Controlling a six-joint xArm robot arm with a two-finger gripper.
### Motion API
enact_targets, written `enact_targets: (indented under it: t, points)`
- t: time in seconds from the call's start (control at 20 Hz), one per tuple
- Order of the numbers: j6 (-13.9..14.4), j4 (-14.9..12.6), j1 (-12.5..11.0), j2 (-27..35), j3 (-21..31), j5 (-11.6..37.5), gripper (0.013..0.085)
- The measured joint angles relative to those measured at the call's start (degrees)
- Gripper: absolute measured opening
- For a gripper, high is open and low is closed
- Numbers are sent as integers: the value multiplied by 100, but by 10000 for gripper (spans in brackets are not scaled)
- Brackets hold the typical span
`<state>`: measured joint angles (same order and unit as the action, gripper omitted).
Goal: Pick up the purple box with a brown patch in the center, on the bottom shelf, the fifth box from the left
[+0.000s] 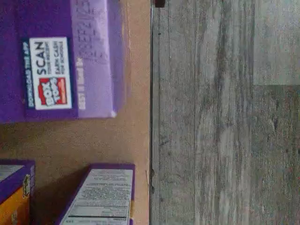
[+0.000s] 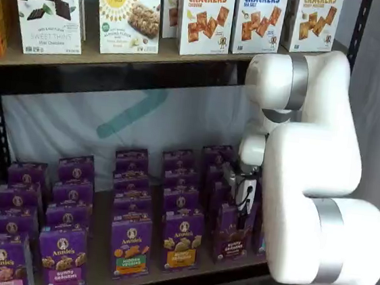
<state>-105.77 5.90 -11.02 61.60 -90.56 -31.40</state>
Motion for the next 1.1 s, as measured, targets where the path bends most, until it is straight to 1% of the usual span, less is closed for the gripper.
enact_targets:
  t: [0.05, 0.1, 0.15, 0.2, 0.25, 0.3, 0.35, 0.45, 0.5, 0.55, 0.65, 0.85, 0.95, 1.05, 1.1]
  points:
    - [-18, 13, -6, 7, -6, 6, 650]
    - [-47, 39, -13, 15, -18, 9, 610]
    - [-61, 50, -17, 21, -24, 14, 610]
    - [-70, 54, -22, 28, -35, 18, 570]
    - [-73, 55, -26, 33, -41, 26, 570]
    - [-79, 56, -30, 39, -53, 32, 530]
    - [-81, 58, -31, 42, -58, 34, 530]
    - [-102, 81, -32, 48, -76, 27, 450]
    - [-102, 83, -32, 49, -79, 26, 450]
    - [-96, 77, -32, 49, -79, 34, 410]
    - [-74, 54, -28, 47, -68, 69, 410]
    - [42, -75, -22, 48, -72, 87, 410]
    - [71, -107, -22, 55, -103, 19, 410]
    - [16, -46, -25, 53, -106, 1, 330]
    - [1, -30, -26, 45, -82, 44, 330]
